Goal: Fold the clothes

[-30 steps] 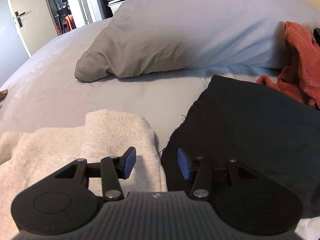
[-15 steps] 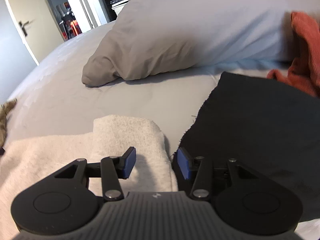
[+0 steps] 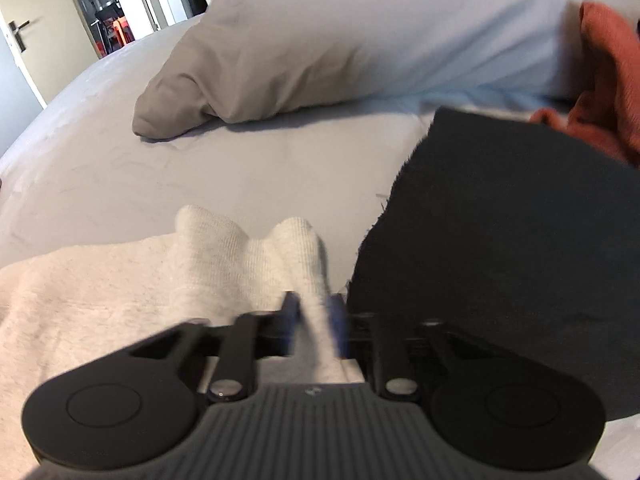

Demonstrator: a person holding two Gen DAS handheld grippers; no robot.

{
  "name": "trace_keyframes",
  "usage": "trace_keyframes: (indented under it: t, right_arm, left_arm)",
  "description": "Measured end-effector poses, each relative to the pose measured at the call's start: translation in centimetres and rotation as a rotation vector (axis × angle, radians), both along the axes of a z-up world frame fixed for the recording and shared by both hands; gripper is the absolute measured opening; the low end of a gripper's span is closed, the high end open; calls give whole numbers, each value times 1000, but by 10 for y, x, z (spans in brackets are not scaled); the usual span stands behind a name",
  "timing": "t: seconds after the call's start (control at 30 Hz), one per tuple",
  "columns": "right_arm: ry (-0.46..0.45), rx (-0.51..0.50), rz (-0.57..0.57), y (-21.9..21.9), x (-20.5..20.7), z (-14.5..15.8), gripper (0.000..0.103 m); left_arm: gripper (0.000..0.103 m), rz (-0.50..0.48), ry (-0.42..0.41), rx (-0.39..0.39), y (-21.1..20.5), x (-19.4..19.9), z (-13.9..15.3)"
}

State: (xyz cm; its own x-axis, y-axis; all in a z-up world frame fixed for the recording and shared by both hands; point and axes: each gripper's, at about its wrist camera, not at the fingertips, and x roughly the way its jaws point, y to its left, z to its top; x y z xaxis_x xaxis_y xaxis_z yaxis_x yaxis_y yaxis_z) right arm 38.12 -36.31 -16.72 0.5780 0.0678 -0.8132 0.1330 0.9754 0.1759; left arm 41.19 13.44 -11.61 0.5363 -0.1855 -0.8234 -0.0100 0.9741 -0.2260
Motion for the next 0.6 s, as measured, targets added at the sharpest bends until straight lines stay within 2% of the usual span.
trace_keyframes:
  t: [0.2,0.43,0.53,0.6]
  right_arm:
    - [-209,-60,15,-12,-57,81,10]
    - [-439,-80,-1,-32,-163,192,9]
    - [-527,-81,-19,-40,-211,231,9]
    - [-585,-85,-27,-45,-242,253,9]
  left_arm:
    - [3,-69,-176,-19,7,-42,71]
    - [3,-148,-425,-101,32,-126,176]
    - [3,-255,-595,-173,49,-178,227]
    - [3,-327,-690,-176,60,-209,256]
